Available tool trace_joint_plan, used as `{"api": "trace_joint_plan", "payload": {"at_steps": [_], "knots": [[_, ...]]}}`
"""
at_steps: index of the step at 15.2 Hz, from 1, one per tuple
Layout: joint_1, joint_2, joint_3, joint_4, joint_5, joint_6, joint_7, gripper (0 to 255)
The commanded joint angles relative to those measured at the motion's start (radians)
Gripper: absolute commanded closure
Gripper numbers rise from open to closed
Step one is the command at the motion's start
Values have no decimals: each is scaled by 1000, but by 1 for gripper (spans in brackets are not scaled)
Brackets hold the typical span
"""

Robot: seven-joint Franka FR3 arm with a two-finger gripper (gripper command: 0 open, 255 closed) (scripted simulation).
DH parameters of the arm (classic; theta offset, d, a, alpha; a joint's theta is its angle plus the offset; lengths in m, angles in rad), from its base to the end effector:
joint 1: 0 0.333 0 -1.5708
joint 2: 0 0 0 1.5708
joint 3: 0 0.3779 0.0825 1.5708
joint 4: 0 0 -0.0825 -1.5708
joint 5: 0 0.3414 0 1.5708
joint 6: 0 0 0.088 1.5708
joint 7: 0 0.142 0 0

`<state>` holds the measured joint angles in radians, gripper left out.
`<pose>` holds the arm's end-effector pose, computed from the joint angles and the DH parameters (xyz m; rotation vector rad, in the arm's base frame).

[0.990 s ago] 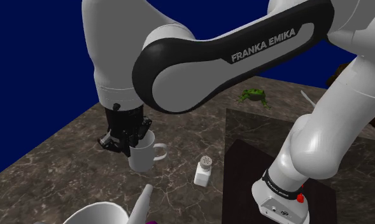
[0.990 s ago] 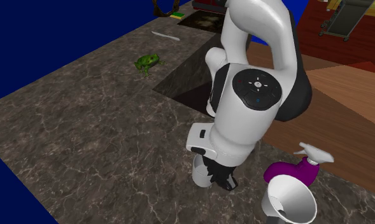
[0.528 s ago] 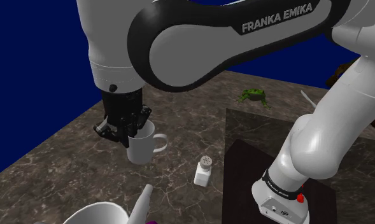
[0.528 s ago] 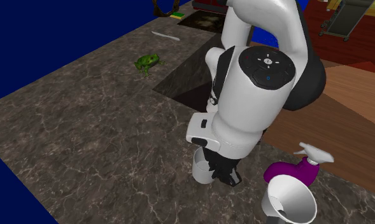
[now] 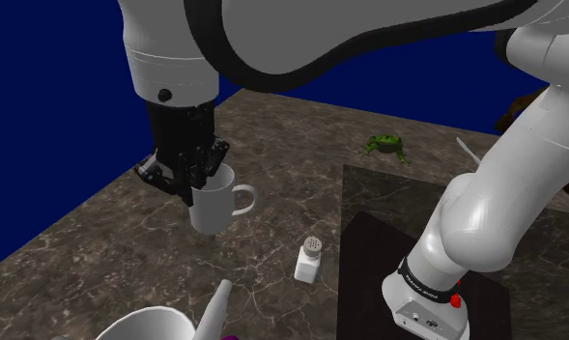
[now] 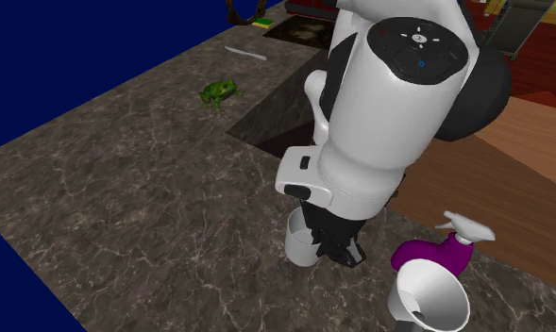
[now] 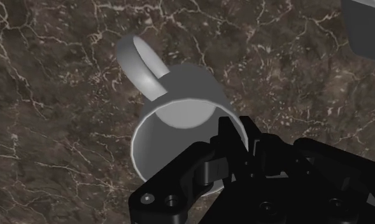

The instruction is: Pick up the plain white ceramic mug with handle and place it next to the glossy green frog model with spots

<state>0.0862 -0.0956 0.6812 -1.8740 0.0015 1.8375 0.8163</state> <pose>0.3493 0.3563 0.5799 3.1244 -0.0787 0.1068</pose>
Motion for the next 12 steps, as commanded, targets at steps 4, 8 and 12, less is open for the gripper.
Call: {"api": "trace_joint_plan", "payload": {"at_steps": [4,8,12], "knots": [[-1,0,-2,69,0,-69,-3,255],[-2,7,-1,129,-4,-124,-2,255],[-2,18,1,194,-11,-179,1,255]]}}
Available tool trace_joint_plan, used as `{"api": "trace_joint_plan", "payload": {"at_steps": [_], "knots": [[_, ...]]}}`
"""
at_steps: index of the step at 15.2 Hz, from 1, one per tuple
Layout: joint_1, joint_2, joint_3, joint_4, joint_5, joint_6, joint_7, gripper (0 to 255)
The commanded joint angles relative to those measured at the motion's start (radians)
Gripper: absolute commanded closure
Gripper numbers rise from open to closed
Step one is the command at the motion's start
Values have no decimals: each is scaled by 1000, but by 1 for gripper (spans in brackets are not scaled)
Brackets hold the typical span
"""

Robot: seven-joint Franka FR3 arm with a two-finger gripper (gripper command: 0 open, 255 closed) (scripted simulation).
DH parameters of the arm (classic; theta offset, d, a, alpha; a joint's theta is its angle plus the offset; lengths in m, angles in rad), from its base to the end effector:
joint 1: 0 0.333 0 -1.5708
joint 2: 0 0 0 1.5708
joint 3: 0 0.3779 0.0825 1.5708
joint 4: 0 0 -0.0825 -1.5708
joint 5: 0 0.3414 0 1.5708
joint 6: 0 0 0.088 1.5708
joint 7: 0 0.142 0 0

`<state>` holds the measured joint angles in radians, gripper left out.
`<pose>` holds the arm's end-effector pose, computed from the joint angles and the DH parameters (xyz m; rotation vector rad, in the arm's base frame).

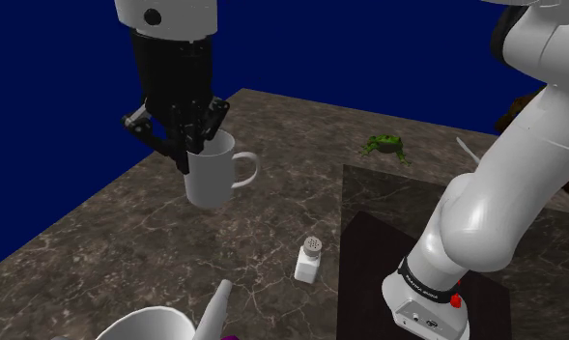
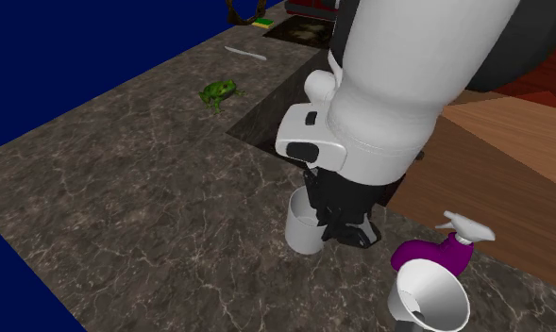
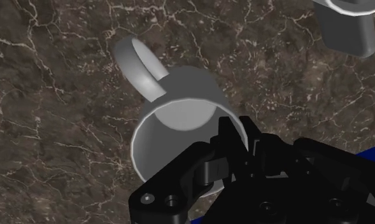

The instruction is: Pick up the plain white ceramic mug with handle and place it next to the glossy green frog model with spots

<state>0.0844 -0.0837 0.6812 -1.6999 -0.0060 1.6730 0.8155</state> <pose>0.3484 0.3549 0.6370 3.1246 -0.0783 0.1071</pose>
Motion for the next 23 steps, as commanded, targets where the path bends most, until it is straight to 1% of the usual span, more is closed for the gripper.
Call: {"api": "trace_joint_plan", "payload": {"at_steps": [1,4,6,8,10,13,18,23], "knots": [[0,10,2,37,-6,-29,3,255],[1,19,4,74,-12,-60,6,255],[-21,-73,-37,-9,44,-48,-62,255],[-32,-156,-83,-85,87,-43,-127,255],[-35,-231,-131,-153,118,-42,-188,255],[-35,-330,-202,-245,146,-48,-271,255],[-36,-471,-316,-373,156,-66,-398,255],[-43,-586,-426,-473,131,-92,-515,255]]}}
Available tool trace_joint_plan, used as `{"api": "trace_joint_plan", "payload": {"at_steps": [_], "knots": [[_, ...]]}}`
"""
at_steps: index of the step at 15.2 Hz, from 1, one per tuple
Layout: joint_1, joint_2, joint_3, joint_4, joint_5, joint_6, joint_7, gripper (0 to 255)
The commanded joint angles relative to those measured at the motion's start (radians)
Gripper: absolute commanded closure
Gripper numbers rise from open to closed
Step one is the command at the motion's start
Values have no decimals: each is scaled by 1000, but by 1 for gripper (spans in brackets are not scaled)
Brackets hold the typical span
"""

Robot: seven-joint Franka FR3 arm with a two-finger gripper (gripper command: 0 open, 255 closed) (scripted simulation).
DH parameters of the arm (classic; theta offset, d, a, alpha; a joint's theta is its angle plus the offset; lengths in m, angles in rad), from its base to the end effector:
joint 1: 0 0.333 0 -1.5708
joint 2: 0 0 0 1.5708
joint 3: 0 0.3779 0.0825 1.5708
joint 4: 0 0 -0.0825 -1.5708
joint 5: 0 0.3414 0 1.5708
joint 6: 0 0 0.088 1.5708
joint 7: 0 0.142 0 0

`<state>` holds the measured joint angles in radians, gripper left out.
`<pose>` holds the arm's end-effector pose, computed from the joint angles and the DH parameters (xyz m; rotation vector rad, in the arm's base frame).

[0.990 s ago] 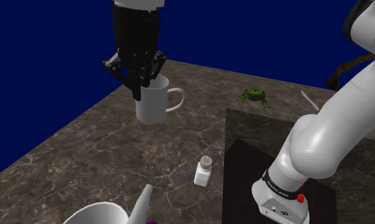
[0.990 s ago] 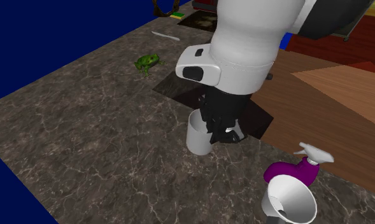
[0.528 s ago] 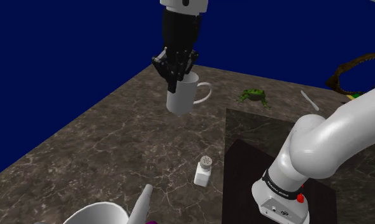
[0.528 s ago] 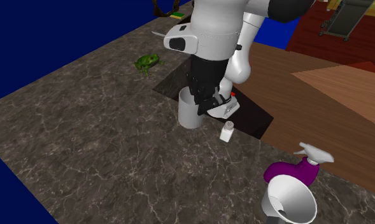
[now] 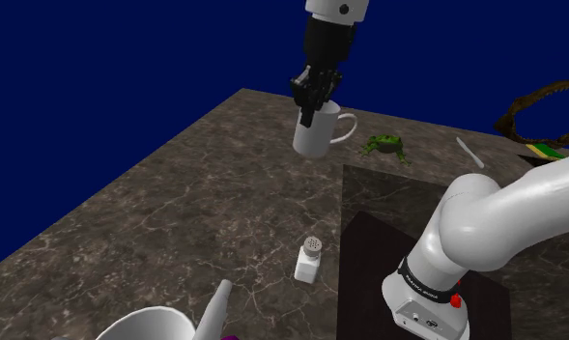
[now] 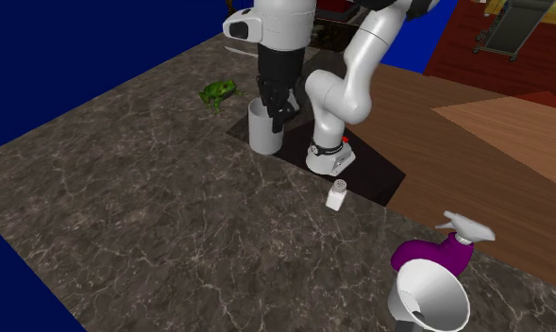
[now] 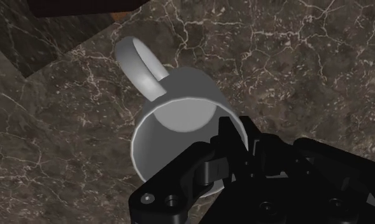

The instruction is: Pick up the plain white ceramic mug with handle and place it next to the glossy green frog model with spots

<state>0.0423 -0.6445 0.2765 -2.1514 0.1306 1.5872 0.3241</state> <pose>0.2511 0.1409 0.6431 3.1239 -0.0809 0.1072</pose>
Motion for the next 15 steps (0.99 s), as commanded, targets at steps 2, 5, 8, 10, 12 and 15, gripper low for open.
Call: {"api": "trace_joint_plan", "payload": {"at_steps": [2,5,8,10,12,15], "knots": [[-8,-65,-65,-54,-23,-17,-70,255],[-20,-118,-131,-94,-55,-33,-139,255],[-36,-161,-197,-124,-93,-49,-208,255],[-48,-185,-241,-139,-122,-58,-254,255],[-60,-204,-287,-149,-153,-66,-301,255],[-80,-224,-355,-157,-200,-77,-371,255]]}}
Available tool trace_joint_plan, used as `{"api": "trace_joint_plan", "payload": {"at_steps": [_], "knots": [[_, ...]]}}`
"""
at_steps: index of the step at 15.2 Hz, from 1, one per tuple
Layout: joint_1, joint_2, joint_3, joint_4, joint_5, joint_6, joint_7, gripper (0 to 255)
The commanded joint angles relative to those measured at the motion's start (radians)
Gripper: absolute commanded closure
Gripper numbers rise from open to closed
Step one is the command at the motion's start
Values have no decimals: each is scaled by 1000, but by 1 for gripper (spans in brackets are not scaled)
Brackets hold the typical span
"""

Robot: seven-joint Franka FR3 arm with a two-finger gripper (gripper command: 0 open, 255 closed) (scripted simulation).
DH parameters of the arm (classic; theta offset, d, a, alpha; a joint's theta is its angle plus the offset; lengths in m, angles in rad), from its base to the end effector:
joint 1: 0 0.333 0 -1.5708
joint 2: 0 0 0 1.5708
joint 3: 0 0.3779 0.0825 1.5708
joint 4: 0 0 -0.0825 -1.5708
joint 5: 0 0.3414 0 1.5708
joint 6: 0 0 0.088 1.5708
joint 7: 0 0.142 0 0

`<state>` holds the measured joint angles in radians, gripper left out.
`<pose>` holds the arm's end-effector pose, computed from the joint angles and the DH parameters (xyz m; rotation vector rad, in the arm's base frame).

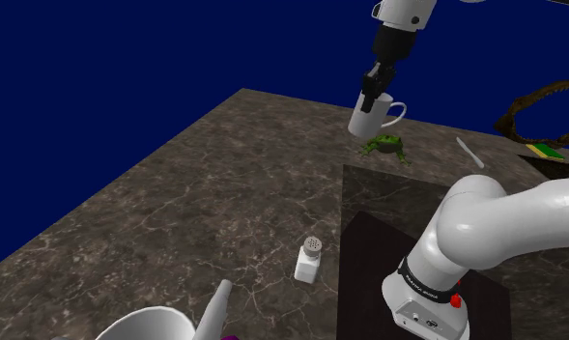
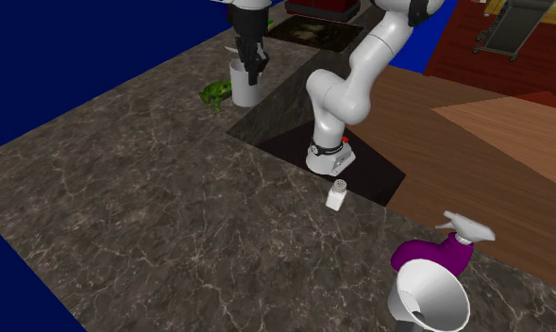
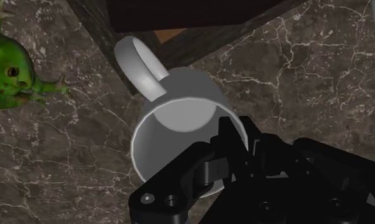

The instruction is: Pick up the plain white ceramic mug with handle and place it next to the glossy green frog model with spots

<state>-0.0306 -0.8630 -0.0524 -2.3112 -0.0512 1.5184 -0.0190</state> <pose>0.1915 -0.0317 0.6291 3.1246 -0.0805 0.1077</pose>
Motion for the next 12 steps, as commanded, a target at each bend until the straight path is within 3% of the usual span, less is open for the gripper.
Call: {"api": "trace_joint_plan", "payload": {"at_steps": [1,12], "knots": [[-14,-10,-49,3,-35,-11,-52,255],[-74,20,-307,70,-207,-14,-316,255]]}}
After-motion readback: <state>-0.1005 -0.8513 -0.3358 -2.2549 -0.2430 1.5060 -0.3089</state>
